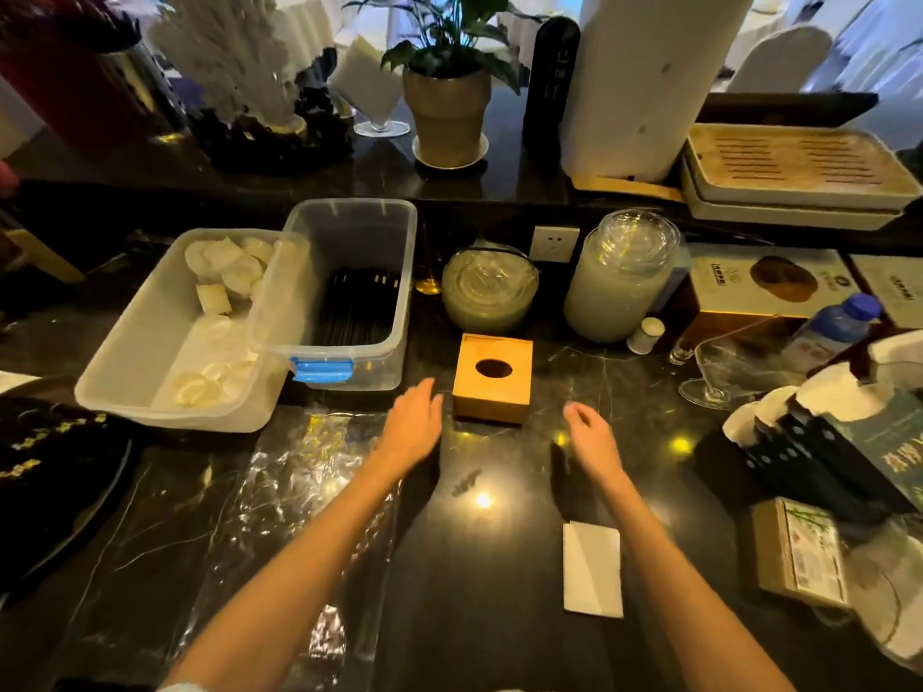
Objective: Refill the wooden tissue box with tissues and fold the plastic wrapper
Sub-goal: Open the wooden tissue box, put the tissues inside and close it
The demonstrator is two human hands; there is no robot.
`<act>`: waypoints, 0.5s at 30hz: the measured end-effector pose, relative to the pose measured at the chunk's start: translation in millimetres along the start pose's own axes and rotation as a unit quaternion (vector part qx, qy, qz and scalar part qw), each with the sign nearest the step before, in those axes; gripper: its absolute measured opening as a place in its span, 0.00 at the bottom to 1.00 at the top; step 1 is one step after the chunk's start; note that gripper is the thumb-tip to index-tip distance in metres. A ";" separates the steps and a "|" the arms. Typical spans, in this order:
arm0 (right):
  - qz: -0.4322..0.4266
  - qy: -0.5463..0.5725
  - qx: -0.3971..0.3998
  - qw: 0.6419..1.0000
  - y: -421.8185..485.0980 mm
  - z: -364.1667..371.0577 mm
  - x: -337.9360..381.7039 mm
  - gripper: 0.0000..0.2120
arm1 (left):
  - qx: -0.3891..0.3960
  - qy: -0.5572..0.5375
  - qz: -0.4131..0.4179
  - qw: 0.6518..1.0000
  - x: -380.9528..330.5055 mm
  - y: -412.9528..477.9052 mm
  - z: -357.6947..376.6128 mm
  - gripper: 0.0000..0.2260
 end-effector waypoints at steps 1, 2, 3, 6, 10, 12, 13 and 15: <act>-0.009 0.013 0.015 1.000 13.8 15.6 15.7 0.22 | 0.006 -0.049 -0.019 0.999 -9.7 20.0 -3.8 0.22; -0.013 0.018 0.028 0.999 26.9 31.5 28.2 0.22 | 0.021 -0.093 -0.039 0.995 -17.6 38.0 -3.9 0.23; -0.012 0.023 0.041 0.999 39.1 47.2 36.7 0.22 | 0.043 -0.131 -0.056 0.989 -23.6 52.8 -0.7 0.24; -0.006 0.028 0.046 0.999 65.1 81.7 44.3 0.24 | 0.102 -0.209 -0.071 0.970 -36.4 78.2 17.7 0.23; -0.036 0.082 -0.022 0.996 76.8 91.1 26.4 0.24 | 0.055 -0.371 -0.053 0.925 -43.0 75.4 42.0 0.18; -0.061 0.113 -0.043 0.991 80.0 91.9 21.0 0.23 | 0.020 -0.429 -0.080 0.900 -38.0 73.4 52.6 0.18; -0.068 0.118 -0.047 0.989 82.9 92.6 19.3 0.22 | 0.014 -0.439 -0.091 0.894 -35.4 74.6 57.3 0.19; -0.077 0.112 -0.041 0.990 86.8 93.4 17.3 0.22 | 0.017 -0.444 -0.085 0.892 -33.1 78.0 62.3 0.19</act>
Point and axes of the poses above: each hand's wrist, its own y-axis towards the middle knuckle, its own z-axis out of the palm, x = y × z, the point moved 7 cm from there along y, towards the middle knuckle, and after that the axes turned 14 degrees about y, right-handed, at the moved point
